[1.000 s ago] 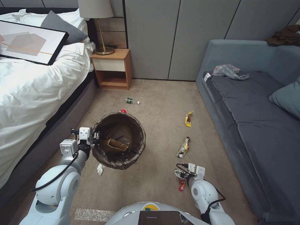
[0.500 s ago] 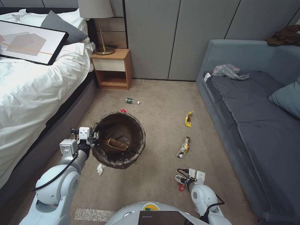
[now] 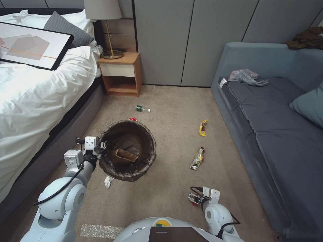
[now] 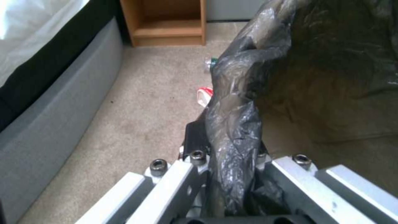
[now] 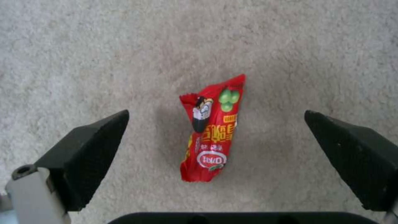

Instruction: Pick up the trash bin, then pick up the garbage from the floor and place it into the trash bin.

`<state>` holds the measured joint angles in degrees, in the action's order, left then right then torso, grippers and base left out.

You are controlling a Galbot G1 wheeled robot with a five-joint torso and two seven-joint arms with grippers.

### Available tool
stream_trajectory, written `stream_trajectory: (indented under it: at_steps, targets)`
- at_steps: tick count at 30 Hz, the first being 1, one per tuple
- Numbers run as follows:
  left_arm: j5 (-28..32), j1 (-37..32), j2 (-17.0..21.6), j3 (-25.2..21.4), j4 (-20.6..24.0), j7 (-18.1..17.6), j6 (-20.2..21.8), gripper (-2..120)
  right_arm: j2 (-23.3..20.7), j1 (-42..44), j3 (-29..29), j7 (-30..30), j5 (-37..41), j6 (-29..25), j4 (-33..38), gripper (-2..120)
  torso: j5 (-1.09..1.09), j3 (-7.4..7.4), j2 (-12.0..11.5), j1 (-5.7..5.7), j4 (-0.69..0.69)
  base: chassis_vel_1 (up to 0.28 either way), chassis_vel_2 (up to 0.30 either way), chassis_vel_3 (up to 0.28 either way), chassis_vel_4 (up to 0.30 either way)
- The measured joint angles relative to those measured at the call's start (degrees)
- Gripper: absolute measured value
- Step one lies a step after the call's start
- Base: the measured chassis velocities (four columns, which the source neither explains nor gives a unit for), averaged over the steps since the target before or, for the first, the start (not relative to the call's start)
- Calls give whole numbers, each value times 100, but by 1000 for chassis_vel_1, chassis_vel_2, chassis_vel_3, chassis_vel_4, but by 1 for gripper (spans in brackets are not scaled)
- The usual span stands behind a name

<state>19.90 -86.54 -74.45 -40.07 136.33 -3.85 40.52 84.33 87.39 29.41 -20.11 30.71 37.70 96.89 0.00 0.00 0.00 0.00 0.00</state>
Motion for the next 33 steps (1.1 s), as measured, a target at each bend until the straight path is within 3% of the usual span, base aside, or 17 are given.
stream_trajectory:
  at_steps: [2, 7, 11, 17, 33]
  targets:
    - [4, 2, 8, -11, 0, 0, 0, 0, 2, -9, -1, 11, -12, -11, -36, 100, 0, 0, 0, 0, 0, 0, 0, 0, 0]
    - [15, 5, 16, -26, 5, -4, 0, 0, 35, -93, -1, 36, -19, -60, -230, 85, 0, 0, 0, 0, 0, 0, 0, 0, 0]
    - [18, -11, 6, -36, 12, -4, 1, 0, 56, -217, 32, 94, -19, -74, -534, 68, -12, -1, 2, 0, -6, 0, 0, 0, 0]
    - [34, -9, 37, -61, 24, -3, 0, 0, 82, -241, 35, 158, -17, -128, -693, 56, -15, -2, 5, -1, -4, 0, 0, 0, 0]
    - [36, 9, 71, -39, 26, 1, 1, 0, 185, -220, 79, 188, -117, -191, -760, 7, 0, 0, 1, -1, 0, 0, 0, 0, 0]
